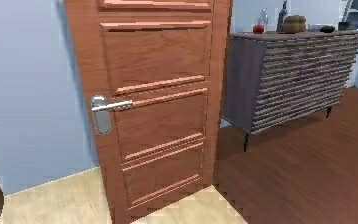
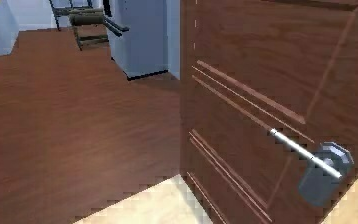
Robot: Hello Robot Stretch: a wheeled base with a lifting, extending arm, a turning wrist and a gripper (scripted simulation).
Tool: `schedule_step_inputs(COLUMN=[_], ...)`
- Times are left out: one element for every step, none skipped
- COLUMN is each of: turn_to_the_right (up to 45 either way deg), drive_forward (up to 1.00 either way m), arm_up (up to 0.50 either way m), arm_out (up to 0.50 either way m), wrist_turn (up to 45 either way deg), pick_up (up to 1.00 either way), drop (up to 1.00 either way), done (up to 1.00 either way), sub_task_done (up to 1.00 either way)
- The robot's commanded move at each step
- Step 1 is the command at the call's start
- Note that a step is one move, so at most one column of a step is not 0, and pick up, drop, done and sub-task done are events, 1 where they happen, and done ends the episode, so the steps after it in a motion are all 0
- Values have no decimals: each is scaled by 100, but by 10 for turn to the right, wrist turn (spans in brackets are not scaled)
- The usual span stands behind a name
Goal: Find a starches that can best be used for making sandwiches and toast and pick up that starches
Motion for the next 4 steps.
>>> schedule_step_inputs(turn_to_the_right=[450,90,0,30], drive_forward=[0,0,100,0], arm_up=[0,0,0,0], arm_out=[0,0,0,0], wrist_turn=[0,0,0,0], pick_up=[0,0,0,0], drop=[0,0,0,0], done=[0,0,0,0], sub_task_done=[0,0,0,0])
